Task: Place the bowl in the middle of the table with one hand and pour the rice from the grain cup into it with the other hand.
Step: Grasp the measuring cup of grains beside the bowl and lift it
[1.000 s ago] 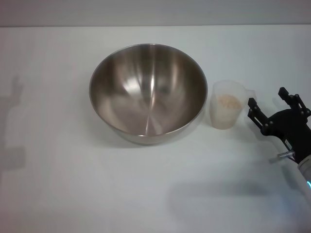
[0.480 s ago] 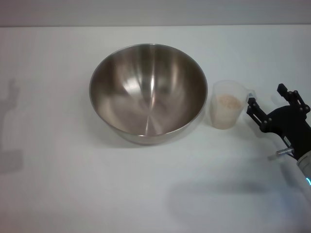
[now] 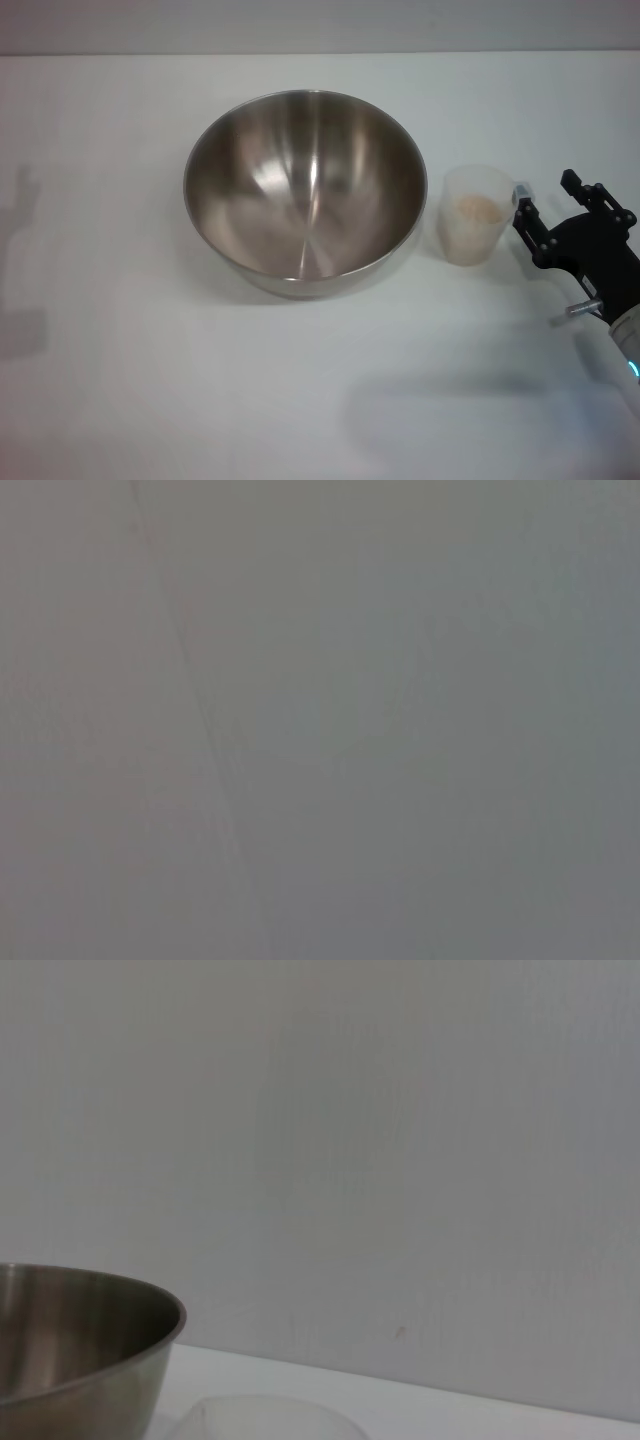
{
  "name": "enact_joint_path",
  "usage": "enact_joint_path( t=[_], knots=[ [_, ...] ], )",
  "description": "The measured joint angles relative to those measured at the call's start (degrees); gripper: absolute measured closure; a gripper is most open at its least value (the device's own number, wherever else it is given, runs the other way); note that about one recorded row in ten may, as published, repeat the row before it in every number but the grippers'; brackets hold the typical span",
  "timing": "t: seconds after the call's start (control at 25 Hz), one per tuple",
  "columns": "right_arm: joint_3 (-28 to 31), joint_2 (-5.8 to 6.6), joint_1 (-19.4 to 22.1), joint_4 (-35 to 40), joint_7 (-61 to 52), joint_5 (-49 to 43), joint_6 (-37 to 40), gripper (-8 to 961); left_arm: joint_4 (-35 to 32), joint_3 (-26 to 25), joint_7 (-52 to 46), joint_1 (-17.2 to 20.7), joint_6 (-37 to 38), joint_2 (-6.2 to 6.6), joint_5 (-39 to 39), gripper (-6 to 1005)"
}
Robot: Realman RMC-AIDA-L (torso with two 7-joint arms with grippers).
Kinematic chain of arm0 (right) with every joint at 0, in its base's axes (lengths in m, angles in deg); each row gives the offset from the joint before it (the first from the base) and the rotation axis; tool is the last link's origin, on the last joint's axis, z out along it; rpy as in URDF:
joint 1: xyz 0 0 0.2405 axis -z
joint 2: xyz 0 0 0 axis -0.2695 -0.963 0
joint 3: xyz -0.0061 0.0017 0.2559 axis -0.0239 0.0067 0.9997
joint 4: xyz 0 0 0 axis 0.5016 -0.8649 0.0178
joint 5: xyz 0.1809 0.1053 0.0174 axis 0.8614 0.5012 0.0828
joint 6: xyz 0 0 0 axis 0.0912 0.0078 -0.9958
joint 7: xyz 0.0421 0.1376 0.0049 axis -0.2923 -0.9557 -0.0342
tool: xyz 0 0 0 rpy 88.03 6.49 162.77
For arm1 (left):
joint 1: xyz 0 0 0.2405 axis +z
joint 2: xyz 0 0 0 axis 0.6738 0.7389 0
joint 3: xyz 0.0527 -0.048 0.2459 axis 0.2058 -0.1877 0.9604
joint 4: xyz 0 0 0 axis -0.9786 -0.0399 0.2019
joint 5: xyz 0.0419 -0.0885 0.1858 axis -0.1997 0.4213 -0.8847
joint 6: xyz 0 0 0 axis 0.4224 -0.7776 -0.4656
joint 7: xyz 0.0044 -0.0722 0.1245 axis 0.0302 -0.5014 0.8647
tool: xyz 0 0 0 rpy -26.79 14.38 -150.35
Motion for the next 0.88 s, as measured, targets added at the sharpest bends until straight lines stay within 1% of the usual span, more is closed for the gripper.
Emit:
enact_joint_path(
  t=[0.12,0.2,0.56,0.68,0.84,0.88],
  knots=[
    [0.0,-0.02,-0.1,0.0,0.0,-0.2,0.1,242,-0.4,0.1,0.0,0.0,0.0,-0.06,0.0,187],
    [0.0,-0.04,-0.2,0.0,0.0,-0.3,0.1,495,-0.5,0.1,0.1,0.0,0.0,-0.08,0.0,188],
    [0.0,-0.09,-0.3,0.1,0.2,-0.1,1.8,712,-1.4,0.2,0.1,-0.2,0.0,-0.09,0.0,187],
    [0.0,-0.08,0.1,0.1,0.2,0.0,4.3,796,-1.9,0.2,0.1,-0.4,-0.1,-0.1,0.0,187],
    [0.0,0.13,1.3,0.4,0.2,0.0,11.0,915,-2.8,0.4,-0.8,-0.5,-0.4,-0.27,0.0,187],
    [0.0,0.13,1.3,0.4,0.2,0.0,11.0,920,-3.1,0.4,-1.5,-0.6,-0.4,-0.31,0.1,187]
  ],
)
